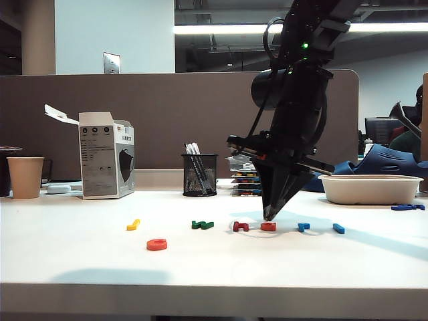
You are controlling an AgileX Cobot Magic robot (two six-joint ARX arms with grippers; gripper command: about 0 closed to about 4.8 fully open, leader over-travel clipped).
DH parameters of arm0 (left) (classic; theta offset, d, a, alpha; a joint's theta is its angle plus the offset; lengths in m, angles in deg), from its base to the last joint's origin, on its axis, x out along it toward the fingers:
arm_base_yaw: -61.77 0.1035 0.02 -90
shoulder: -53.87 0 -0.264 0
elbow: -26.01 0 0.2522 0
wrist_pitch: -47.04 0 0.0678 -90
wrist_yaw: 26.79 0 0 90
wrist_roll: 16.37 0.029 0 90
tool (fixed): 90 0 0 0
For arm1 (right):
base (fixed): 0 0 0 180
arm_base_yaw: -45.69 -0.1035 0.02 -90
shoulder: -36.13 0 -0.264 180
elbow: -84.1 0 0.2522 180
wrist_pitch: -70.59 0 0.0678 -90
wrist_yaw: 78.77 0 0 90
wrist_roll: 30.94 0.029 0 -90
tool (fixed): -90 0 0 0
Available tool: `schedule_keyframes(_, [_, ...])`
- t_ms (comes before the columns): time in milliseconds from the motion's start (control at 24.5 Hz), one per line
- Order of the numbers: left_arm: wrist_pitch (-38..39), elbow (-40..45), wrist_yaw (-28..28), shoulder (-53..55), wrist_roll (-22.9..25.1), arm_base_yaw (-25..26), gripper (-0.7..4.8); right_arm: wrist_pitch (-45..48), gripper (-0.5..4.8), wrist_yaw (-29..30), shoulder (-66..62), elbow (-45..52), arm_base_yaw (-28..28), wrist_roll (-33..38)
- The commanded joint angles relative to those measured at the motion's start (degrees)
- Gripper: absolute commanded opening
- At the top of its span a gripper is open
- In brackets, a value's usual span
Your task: Select the appropriate letters from the row of letter magnets placed on the table to arrange into the word "car".
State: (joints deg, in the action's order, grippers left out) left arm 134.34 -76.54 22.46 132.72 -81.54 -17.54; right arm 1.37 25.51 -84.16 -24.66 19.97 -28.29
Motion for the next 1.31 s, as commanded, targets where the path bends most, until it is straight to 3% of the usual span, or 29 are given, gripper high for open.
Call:
schedule_keyframes(41, [0.0, -0.2, -0.5, -0.1, 0.2, 0.0, -0.05, -0.3, -0.06, 0.9, -0.2, -0.1, -0.1, 0.1])
schedule_keyframes(776, [0.0, -0.2, -0.5, -0.1, 0.2, 0.0, -0.05, -6.0, -0.06, 3.0, -2.0, -0.1, -1.2, -0.9])
schedule_keyframes(1307, [0.0, -0.2, -0.5, -0.1, 0.2, 0.0, -0.05, -6.3, -0.06, 6.9, -1.9, -0.1, -7.5, 1.2])
